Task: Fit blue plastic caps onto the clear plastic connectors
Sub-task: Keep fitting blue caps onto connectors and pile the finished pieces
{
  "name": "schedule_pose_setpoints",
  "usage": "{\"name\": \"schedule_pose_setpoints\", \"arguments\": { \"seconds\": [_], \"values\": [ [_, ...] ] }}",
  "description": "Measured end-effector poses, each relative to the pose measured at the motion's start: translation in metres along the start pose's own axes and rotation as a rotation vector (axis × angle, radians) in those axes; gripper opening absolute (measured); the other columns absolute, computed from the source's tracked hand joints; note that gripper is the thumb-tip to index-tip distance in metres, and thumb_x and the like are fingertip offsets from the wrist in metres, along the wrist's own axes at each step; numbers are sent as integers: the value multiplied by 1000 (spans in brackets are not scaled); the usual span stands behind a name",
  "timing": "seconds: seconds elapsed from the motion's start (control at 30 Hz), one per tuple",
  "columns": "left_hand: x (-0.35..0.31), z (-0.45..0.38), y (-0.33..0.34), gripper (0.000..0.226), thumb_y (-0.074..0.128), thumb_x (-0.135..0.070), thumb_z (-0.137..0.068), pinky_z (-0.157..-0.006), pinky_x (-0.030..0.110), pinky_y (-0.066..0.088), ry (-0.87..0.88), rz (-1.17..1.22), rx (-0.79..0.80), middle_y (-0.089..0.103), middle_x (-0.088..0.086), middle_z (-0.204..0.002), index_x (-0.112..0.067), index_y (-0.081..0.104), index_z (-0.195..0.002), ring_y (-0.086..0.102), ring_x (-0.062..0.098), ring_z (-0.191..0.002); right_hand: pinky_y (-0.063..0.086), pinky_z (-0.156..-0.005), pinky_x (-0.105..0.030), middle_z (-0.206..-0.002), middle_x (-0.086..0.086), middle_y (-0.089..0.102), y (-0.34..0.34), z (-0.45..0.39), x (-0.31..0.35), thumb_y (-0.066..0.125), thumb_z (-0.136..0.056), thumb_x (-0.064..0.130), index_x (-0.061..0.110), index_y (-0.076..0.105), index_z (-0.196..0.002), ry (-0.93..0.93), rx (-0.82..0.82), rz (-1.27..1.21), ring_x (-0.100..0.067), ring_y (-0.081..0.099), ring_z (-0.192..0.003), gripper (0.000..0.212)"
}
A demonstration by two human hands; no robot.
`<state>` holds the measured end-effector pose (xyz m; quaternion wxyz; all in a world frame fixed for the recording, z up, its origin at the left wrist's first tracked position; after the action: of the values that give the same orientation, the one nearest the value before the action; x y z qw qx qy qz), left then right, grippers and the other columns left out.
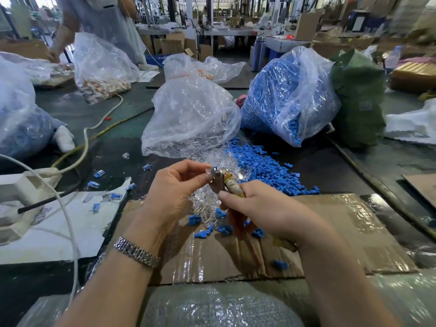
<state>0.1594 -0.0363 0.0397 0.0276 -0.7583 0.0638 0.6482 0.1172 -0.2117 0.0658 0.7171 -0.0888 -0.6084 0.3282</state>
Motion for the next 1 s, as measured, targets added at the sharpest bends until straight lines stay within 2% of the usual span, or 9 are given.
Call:
{"name": "schedule_pose_setpoints", "arguments": {
  "seconds": [0.1, 0.17, 0.37, 0.5, 0.57, 0.63, 0.77, 0.9, 1.0],
  "values": [
    [-1, 0, -1, 15, 78, -22, -71, -78, 15, 54, 5, -29, -12, 79, 2, -94, -23, 80, -87, 74, 10, -90, 55, -61, -36, -62, -7, 66, 1, -1, -1, 53, -103, 44, 9, 61, -78, 3, -31, -3, -14, 65, -49, 44],
    [-1, 1, -2, 17, 78, -23, -72, -78, 16, 55, 3, -42, -29, 79, 2, -95, -22, 80, -89, 74, 12, -91, 53, -53, -27, -56, 0, 63, 2, -2, -2, 52, -102, 47, 10, 62, -78, 2, -38, 9, -14, 63, -48, 45],
    [-4, 1, -10, 16, 77, -11, -84, -77, 17, 56, 57, -128, -115, 77, -3, -92, -20, 74, -98, 72, 8, -88, 62, -81, -45, -81, -6, 77, -2, -8, -6, 54, -99, 54, 14, 70, -97, -1, -25, -73, -27, 75, -75, 44],
    [-7, 1, -34, 14, 71, -10, -90, -83, 32, 57, 109, -504, -483, 69, -3, -96, -22, 70, -97, 65, 13, -89, 56, -60, -30, -75, -3, 71, -25, -4, -19, 60, -96, 52, 16, 66, -87, 1, -205, -63, -15, 66, -61, 37],
    [-7, 1, -48, 11, 67, -13, -89, -90, 47, 52, 73, -793, -680, 60, 1, -102, -23, 69, -93, 60, 25, -98, 49, -60, -35, -69, 1, 65, -37, -5, -27, 60, -95, 53, 20, 59, -77, 49, -394, 92, -17, 62, -62, 38],
    [-7, 0, -56, 11, 65, -14, -88, -98, 52, 41, -3, -1058, -752, 55, 10, -109, -23, 70, -91, 50, 35, -111, 43, -62, -36, -75, 3, 62, -44, -5, -32, 58, -94, 55, 22, 53, -77, 145, -522, 316, -21, 60, -71, 37],
    [1, -4, -50, 8, 68, -18, -87, -94, 49, 40, 7, -1195, -574, 61, 9, -106, -22, 72, -92, 55, 33, -106, 47, -77, -40, -98, -2, 55, -42, -8, -39, 61, -91, 55, 18, 51, -88, 280, -525, 633, -28, 56, -93, 38],
    [15, -11, -36, 25, 65, -32, -95, -97, 46, 50, -62, -1224, -269, 66, 5, -114, -23, 70, -117, 61, 26, -108, 49, -93, -47, -103, -4, 47, -38, -11, -40, 62, -90, 57, 21, 47, -93, 344, -476, 676, -31, 55, -103, 39],
    [23, -15, -30, 29, 63, -27, -99, -99, 41, 50, -101, -1233, -217, 64, 8, -121, -18, 68, -125, 60, 26, -113, 48, -93, -48, -102, -3, 47, -37, -11, -40, 62, -90, 58, 21, 47, -94, 351, -472, 666, -30, 55, -103, 41]
  ]
}}
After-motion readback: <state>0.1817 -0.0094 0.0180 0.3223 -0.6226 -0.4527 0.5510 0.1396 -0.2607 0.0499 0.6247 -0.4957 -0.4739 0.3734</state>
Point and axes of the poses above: each hand's wrist, its own z-axis away from the middle knuckle, its own y-axis out of the palm, x = y × z, the point moved 2 cm from there along -z, towards the middle knuckle
